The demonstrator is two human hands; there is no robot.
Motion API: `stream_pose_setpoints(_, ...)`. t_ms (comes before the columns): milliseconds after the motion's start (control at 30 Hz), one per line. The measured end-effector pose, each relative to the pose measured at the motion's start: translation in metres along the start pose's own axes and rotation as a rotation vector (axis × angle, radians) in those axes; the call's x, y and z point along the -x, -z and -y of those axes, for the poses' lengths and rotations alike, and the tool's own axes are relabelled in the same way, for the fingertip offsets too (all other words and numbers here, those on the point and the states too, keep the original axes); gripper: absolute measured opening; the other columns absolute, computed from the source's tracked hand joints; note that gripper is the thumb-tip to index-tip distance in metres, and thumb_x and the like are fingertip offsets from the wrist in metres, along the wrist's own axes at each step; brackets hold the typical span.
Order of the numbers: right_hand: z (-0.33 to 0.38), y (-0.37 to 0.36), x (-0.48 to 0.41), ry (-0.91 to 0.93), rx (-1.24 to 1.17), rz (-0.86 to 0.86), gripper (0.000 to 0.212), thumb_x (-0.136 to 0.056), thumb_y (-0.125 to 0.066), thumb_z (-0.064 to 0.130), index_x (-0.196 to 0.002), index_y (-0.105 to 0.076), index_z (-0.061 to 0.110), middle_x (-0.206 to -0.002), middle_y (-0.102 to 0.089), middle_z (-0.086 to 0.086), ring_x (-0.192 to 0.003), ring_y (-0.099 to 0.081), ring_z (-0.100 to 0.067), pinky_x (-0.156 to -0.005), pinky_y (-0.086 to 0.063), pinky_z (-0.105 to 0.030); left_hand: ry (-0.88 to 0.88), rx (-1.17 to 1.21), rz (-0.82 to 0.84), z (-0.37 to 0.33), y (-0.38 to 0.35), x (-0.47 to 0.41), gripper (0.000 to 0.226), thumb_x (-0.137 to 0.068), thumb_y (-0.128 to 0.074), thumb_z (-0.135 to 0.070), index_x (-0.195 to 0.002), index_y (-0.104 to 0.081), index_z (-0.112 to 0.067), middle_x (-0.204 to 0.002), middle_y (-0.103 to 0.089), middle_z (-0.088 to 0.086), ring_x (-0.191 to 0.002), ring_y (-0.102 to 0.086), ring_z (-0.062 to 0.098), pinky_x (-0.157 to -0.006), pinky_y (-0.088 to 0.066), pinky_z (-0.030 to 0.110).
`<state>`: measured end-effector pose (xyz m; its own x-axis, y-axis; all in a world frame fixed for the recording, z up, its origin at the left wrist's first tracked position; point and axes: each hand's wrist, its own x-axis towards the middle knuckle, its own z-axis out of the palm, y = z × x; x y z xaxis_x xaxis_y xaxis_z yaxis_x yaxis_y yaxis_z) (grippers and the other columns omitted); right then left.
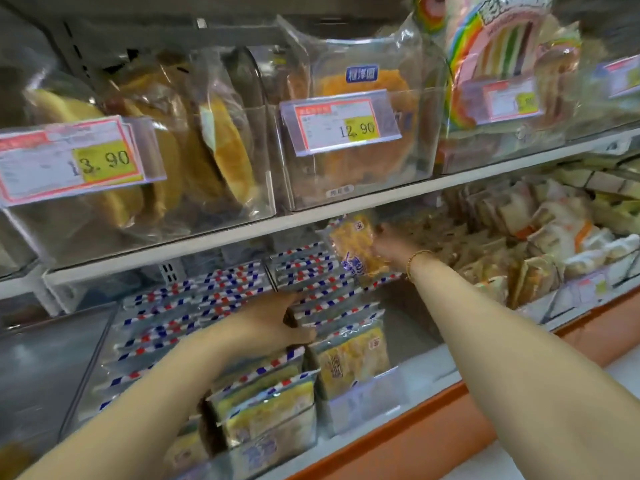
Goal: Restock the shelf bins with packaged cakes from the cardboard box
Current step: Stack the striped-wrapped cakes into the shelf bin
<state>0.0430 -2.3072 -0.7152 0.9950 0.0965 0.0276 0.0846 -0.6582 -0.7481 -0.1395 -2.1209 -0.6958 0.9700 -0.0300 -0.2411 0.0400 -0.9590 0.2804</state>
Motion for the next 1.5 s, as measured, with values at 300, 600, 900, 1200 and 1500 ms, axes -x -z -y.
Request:
stream_pose_setpoints(300,-0.026,-0.04,-0.006,0.134,0.56,-0.011,0.035,-0.099,-0.044,0.021,-0.125,-0.058,0.002,-0.13,-0.057,-0.019,-0.118,-0.055,-0.033,-0.102,-0.04,-0.037,-0.024,0.021,-0.011,0.006,-0.004,-0.002,0.075,-0.087,-0.055,-0.059,-0.15,-0.024,-0.032,-0.143,-0.044,-0.009,-0.122,-0.048,0.011,-0.093,-0.041,0.022)
stream_pose_setpoints(600,-0.026,-0.042,0.005,0.201,0.565,0.362,0.05,-0.097,-0.052,0.019,-0.143,-0.034,0.008,-0.137,-0.05,-0.016,-0.119,-0.053,-0.028,-0.098,-0.04,-0.032,-0.04,0.031,-0.025,0.01,-0.007,-0.002,0.072,-0.088,-0.055,-0.058,-0.149,-0.024,-0.036,-0.149,-0.038,-0.009,-0.129,-0.043,0.013,-0.093,-0.035,0.02)
stream_pose_setpoints(900,0.014,0.006,0.05,0.195,0.522,0.079,0.026,-0.099,-0.042,0.019,-0.122,-0.053,0.011,-0.11,-0.062,-0.011,-0.084,-0.058,-0.019,-0.073,-0.049,-0.032,-0.104,0.235,-0.259,0.007,-0.001,0.043,0.05,-0.091,-0.058,-0.047,-0.138,-0.046,-0.036,-0.144,-0.044,-0.014,-0.126,-0.047,0.007,-0.093,-0.035,0.017)
stream_pose_setpoints(1200,0.073,-0.001,0.257,0.621,0.296,-0.135,0.028,-0.096,-0.048,0.045,-0.085,-0.055,0.021,-0.069,-0.063,0.0,-0.07,-0.061,-0.021,-0.065,-0.047,-0.034,-0.124,0.501,-0.58,0.037,-0.031,0.193,0.056,-0.061,-0.053,-0.084,-0.055,-0.052,-0.028,-0.059,-0.057,-0.006,-0.053,-0.052,0.002,-0.056,-0.04,0.023)
stream_pose_setpoints(1500,0.17,-0.099,0.392,1.073,0.443,0.342,0.026,-0.096,-0.048,0.044,-0.099,-0.061,0.021,-0.09,-0.068,-0.004,-0.094,-0.06,-0.024,-0.071,-0.037,-0.033,0.226,0.459,-0.583,0.143,-0.056,0.376,0.051,-0.065,-0.064,-0.076,-0.088,-0.057,-0.03,-0.084,-0.065,-0.011,-0.073,-0.061,0.002,-0.07,-0.048,0.02)
